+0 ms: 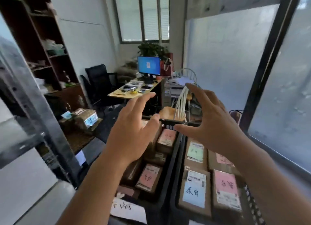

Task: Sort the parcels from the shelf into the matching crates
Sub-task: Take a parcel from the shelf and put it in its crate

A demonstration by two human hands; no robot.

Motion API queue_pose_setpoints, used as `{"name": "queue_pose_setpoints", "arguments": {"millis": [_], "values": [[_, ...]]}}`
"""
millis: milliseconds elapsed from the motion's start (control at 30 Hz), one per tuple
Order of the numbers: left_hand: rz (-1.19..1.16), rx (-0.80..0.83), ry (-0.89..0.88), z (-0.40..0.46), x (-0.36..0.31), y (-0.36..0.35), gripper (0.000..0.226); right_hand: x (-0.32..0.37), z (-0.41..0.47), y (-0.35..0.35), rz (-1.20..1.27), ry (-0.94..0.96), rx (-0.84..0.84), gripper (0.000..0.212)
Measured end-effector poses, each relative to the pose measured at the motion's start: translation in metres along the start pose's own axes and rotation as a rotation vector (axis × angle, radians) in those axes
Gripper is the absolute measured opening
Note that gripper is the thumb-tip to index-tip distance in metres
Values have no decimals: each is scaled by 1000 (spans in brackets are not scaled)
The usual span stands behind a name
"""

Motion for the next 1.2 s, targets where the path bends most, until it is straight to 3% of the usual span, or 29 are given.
{"name": "queue_pose_setpoints", "arguments": {"millis": [333, 633, 867, 1200], "values": [[377, -385, 363, -201, -44, 139, 53, 160, -45, -25, 261, 503, 203, 107], [547, -674, 648, -441, -106, 245, 53, 351, -184, -62, 375, 878, 437, 105], [571, -796, 846, -627, -156, 292, 53, 476, -325, -85, 431, 1082, 523, 102], [622, -853, 961, -869, -218, 360, 52, 640, -550, -101, 520, 1225, 586, 101]]}}
Point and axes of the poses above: each hand's wrist, its own z-axis towards the middle knuckle, its own y-axis out of the back of the hand, x = y × z, the point moved 10 cm from there along z, towards the middle knuckle, and after that the axes turned 8 degrees about x, right-handed, at the moved point
